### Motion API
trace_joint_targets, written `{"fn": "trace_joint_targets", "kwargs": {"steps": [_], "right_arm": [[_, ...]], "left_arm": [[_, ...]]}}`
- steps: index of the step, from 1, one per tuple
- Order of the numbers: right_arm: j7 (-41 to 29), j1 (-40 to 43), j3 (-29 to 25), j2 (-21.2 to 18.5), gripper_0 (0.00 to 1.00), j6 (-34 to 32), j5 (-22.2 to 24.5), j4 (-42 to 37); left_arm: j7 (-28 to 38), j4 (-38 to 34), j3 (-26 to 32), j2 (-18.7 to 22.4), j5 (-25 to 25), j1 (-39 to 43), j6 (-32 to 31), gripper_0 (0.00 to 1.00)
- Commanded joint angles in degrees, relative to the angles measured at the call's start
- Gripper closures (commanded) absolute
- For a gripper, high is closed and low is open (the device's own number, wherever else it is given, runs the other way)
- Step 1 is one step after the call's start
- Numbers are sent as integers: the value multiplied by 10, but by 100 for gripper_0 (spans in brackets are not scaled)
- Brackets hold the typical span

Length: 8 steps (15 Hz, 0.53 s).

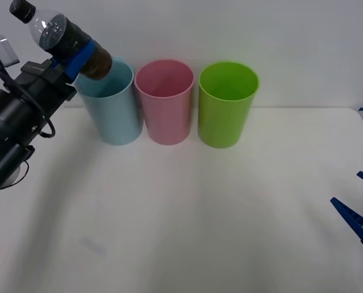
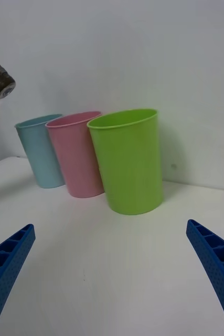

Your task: Grasp the object on the table and drop it into the matching bin: aluminum can to the light blue bin, PET bottle to the pink bin.

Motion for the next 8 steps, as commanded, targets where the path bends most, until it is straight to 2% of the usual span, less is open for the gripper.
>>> {"fn": "trace_joint_targets", "kwargs": {"steps": [1,5,8], "right_arm": [[0,0,0,0,0,0,0,0],[0,0,0,0,0,0,0,0],[0,0,0,0,0,0,0,0]], "left_arm": [[5,1,-41,14,1,-29,51,100],[5,6,-106,17,-12,-72,124,100],[1,51,-141,16,-24,-119,152,100]]}}
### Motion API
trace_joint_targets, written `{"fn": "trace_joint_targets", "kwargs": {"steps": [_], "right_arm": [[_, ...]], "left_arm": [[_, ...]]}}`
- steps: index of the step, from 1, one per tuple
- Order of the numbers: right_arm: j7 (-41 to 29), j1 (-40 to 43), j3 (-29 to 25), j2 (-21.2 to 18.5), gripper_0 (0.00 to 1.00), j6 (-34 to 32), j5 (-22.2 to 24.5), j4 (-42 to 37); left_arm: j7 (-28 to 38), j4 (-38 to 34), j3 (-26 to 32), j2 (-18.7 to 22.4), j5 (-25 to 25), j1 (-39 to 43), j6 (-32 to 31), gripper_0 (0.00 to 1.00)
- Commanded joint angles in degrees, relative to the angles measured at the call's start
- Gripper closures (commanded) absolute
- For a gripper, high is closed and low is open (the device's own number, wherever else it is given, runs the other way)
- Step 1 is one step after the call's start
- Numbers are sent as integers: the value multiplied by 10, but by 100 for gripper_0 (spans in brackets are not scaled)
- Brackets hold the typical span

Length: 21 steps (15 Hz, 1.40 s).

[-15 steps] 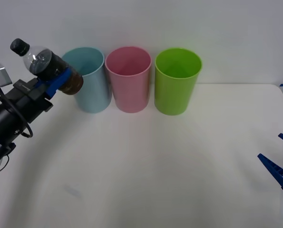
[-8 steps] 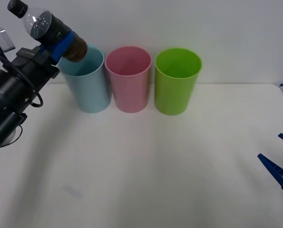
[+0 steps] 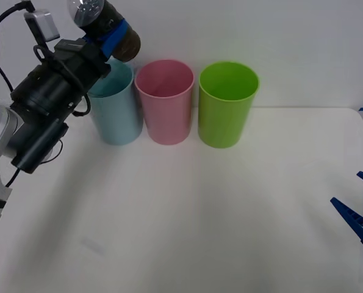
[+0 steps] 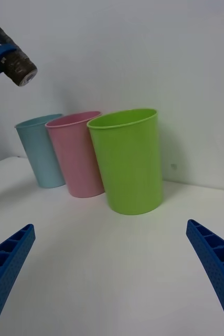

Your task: Grasp the object on the table and drop it into the matching bin: aluminum can to the light blue bin, PET bottle to the pink bin.

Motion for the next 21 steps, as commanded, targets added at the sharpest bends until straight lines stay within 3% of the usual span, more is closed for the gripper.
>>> {"fn": "trace_joint_targets", "kwargs": {"steps": [1,7,14,15,16,17,18,21], "right_arm": [[0,0,0,0,0,0,0,0],[0,0,0,0,0,0,0,0],[0,0,0,0,0,0,0,0],[0,0,0,0,0,0,0,0],[0,0,0,0,0,0,0,0],[0,0,0,0,0,0,0,0],[0,0,0,0,0,0,0,0],[0,0,0,0,0,0,0,0]], "left_arm": [[-5,46,-27,-3,-11,-43,17,100],[-8,141,-35,-35,-44,-114,18,100],[-2,166,-39,-56,-73,-132,17,99],[-2,166,-39,-57,-75,-132,16,93],[-2,166,-39,-57,-77,-132,16,73],[-2,166,-39,-57,-79,-132,16,29],[-3,166,-39,-57,-80,-132,16,0],[-3,166,-39,-57,-81,-132,16,0]]}}
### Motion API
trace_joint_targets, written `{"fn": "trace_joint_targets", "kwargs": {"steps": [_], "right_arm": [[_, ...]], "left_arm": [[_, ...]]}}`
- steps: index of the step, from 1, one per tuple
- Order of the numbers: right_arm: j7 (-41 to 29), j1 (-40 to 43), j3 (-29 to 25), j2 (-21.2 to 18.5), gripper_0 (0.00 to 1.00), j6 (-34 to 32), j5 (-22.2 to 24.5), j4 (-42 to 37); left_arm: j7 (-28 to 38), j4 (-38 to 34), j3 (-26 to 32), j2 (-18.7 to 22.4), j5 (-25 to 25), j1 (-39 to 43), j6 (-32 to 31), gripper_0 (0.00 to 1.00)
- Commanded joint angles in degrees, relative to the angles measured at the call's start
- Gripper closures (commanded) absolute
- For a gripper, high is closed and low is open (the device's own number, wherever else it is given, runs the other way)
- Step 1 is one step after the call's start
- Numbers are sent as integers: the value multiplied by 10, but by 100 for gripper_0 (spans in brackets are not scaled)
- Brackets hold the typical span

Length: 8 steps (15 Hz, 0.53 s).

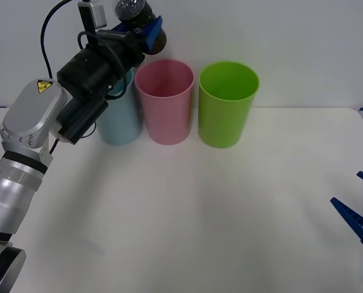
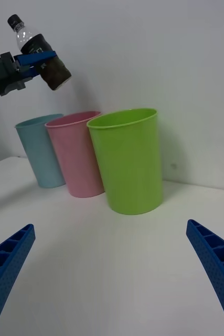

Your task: Grasp the object on the table and drop it into the matching bin: aluminum can to the light blue bin, PET bottle to the pink bin.

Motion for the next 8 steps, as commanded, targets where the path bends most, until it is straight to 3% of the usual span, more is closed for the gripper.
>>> {"fn": "trace_joint_targets", "kwargs": {"steps": [1,8], "right_arm": [[0,0,0,0,0,0,0,0],[0,0,0,0,0,0,0,0]], "left_arm": [[2,0,0,0,1,0,0,0],[2,0,0,7,15,3,-7,0]]}}
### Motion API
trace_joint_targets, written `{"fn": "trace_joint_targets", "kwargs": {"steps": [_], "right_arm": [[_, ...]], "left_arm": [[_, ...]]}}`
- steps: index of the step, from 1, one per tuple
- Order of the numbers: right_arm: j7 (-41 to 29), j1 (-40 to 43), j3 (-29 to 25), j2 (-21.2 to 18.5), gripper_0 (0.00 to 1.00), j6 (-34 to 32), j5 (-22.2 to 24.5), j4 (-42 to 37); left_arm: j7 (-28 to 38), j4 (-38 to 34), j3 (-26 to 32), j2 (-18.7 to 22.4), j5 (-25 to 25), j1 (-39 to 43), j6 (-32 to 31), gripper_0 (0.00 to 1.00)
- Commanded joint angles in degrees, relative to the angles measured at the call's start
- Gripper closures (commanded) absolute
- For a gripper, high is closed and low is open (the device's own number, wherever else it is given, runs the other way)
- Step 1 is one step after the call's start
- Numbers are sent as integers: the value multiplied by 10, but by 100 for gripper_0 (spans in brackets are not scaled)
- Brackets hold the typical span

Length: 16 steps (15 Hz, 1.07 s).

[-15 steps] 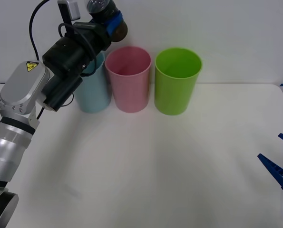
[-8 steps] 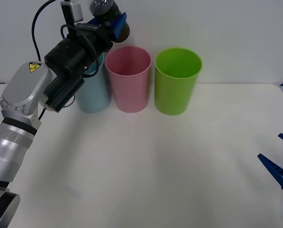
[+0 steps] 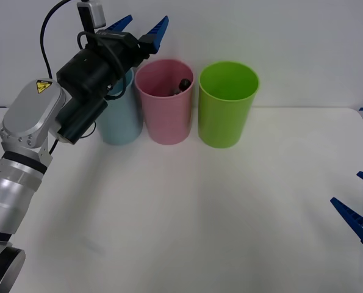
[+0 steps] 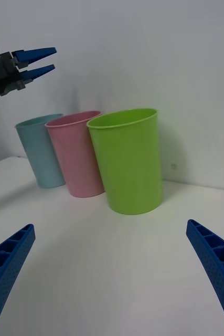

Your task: Grasp the object on the table and drop it into the matching bin: aluminum can to the light blue bin, PET bottle to the pink bin.

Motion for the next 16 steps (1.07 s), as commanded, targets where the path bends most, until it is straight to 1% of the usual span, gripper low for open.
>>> {"fn": "trace_joint_targets", "kwargs": {"steps": [1,4,7,12,14,16], "right_arm": [[0,0,0,0,0,0,0,0],[0,0,0,0,0,0,0,0],[0,0,0,0,0,0,0,0],[0,0,0,0,0,0,0,0],[0,0,0,0,0,0,0,0],[0,0,0,0,0,0,0,0]], "left_arm": [[0,0,0,12,13,4,-9,0],[0,-1,-1,44,48,12,-38,0],[-3,-4,-1,82,96,27,-67,0],[-5,-63,-1,146,173,85,-74,0],[-8,-91,-1,176,205,112,-76,0],[-12,-116,0,215,242,141,-81,0]]}}
